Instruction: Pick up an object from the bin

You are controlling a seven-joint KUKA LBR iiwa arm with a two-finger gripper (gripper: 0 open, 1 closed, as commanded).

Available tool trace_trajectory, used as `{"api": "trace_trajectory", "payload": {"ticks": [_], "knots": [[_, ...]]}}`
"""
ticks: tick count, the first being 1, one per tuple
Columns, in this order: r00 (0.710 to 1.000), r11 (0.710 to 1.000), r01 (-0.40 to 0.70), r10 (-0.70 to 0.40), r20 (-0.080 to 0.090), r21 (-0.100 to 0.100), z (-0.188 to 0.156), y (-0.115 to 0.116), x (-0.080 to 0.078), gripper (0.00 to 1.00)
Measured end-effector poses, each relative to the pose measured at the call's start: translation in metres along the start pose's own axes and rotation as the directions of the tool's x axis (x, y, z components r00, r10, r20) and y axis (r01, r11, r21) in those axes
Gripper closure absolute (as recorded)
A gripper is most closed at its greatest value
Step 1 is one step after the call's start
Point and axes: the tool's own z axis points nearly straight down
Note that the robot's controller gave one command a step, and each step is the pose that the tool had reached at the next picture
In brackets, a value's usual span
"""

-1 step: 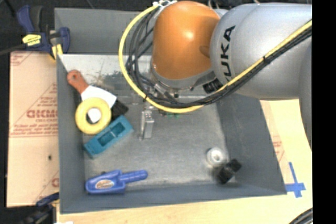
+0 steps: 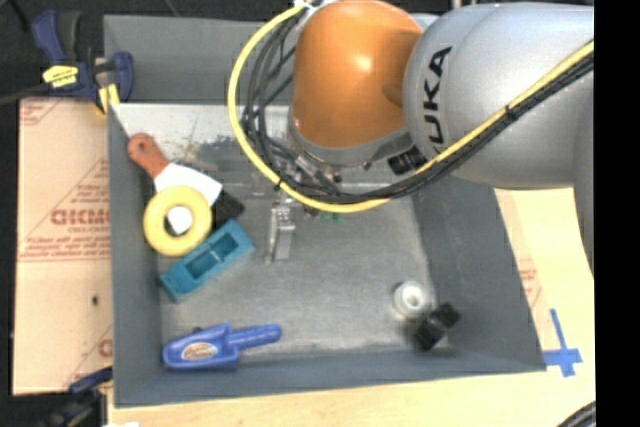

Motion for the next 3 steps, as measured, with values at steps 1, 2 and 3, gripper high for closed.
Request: {"api": "trace_trajectory", "payload": {"ticks": [1, 2, 3], "knots": [[0.991, 0.991, 0.137, -0.137, 0.001, 0.001, 0.040, 0.011, -0.004, 0.00], [0.926, 0.926, 0.379, -0.379, 0.003, 0.001, 0.076, 0.041, -0.014, 0.00], [0.888, 0.888, 0.460, -0.460, 0.005, 0.001, 0.087, 0.050, -0.019, 0.00]]}}
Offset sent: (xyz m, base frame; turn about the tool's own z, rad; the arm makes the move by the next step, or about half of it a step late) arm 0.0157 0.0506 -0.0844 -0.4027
